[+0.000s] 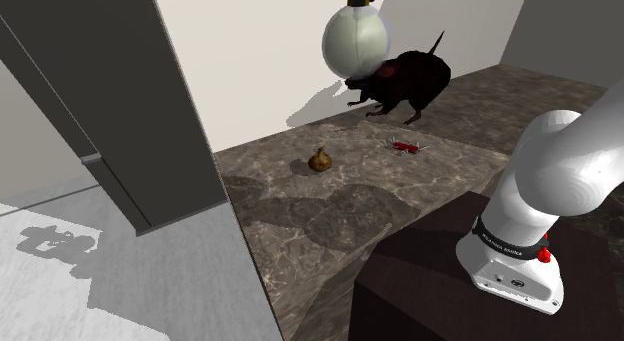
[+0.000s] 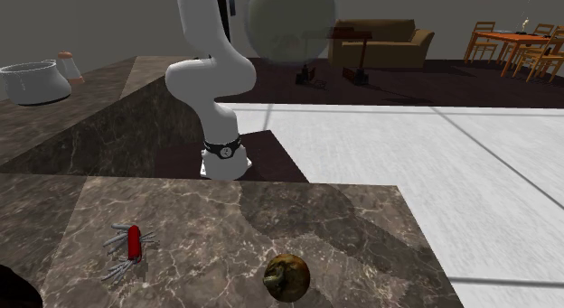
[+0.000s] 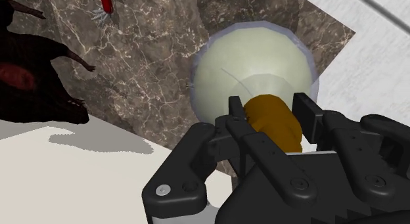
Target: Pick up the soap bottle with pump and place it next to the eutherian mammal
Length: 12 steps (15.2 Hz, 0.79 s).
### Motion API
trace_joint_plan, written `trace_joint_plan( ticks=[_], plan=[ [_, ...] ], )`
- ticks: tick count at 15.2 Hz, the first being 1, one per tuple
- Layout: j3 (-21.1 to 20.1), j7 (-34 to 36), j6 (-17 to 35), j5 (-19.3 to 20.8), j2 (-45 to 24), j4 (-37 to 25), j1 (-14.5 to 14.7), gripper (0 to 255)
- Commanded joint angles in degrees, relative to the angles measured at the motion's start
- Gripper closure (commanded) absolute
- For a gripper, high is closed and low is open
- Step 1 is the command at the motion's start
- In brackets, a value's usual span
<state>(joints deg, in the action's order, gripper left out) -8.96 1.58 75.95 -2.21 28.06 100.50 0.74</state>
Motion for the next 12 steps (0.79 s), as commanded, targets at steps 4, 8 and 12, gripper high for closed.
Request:
trace_joint_plan(
  ticks=[4, 8, 12],
  plan=[
    [-0.1, 0.2, -3.7, 0.3, -2.4, -6.2, -0.2, 255],
    [4.5, -5.7, -4.1, 1.8, 1.0, -3.1, -1.2, 255],
    [9.1, -11.5, -4.6, 3.8, 3.4, -1.2, -2.2, 255]
  ],
)
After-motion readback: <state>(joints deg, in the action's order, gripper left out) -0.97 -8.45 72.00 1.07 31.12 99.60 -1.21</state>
